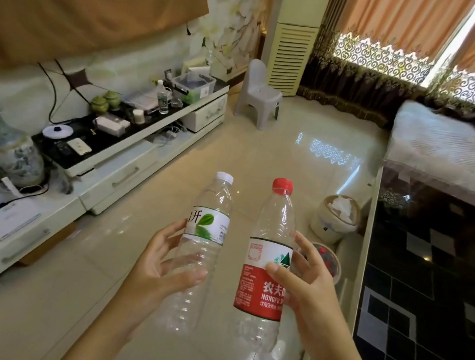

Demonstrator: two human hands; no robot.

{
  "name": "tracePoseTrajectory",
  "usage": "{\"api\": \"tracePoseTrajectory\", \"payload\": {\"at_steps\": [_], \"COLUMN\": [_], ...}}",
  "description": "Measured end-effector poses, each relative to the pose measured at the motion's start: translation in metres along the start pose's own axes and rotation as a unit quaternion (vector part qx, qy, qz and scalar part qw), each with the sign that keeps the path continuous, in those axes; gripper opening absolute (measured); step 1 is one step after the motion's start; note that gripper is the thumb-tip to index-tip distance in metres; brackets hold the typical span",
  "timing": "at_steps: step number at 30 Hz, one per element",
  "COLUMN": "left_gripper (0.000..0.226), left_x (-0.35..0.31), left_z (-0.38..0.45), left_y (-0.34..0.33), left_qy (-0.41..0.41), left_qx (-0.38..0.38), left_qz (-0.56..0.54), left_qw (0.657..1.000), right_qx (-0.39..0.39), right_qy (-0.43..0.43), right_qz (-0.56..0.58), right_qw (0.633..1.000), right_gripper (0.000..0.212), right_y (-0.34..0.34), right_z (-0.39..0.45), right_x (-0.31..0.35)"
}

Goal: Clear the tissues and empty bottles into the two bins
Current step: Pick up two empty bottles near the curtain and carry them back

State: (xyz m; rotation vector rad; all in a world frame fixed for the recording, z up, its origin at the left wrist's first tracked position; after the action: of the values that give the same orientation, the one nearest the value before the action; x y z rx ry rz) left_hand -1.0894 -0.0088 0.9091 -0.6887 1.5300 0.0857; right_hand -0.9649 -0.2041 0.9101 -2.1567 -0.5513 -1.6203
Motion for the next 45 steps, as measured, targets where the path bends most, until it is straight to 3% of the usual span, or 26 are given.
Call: {"api": "tracePoseTrajectory", "payload": {"at_steps": [18, 25, 39, 45], "left_gripper": [0.085, 0.088, 0.089, 0.098], "left_x": [0.004, 0.034, 0.081, 0.116], "left_z": [0.346, 0.433, 0.599, 0.65], "left_y": [-0.087, -0.148, -0.294, -0.353], "left_qy": [0.069, 0.115, 0.164, 0.215], "left_qx": [0.142, 0.213, 0.263, 0.316], "left_qz": [0.007, 0.016, 0.052, 0.073], "left_qw": [0.987, 0.97, 0.949, 0.921], "right_qx": [-0.157, -0.237, -0.279, -0.34], "right_qy": [-0.016, -0.018, -0.034, -0.023], "right_qz": [0.046, 0.058, 0.117, 0.125], "right_qw": [0.986, 0.97, 0.953, 0.932], "right_gripper": [0.079, 0.071, 0.07, 0.066], "right_y": [0.104, 0.166, 0.307, 0.356], "right_z": [0.243, 0.296, 0.428, 0.446], "right_x": [0.067, 0.08, 0.092, 0.098]}}
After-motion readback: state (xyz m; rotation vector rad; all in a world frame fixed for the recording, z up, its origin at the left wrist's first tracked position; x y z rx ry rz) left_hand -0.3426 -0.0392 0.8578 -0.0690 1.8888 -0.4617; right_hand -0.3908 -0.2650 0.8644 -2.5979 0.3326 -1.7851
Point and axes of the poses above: each hand's wrist, its own z-axis towards the middle knuckle, its own y-axis out of the back of the hand, x = y × z, the point moved 6 cm from there along z, towards the middle knuckle, and after that the axes turned 11 degrees about -z, right-handed, at the moved point
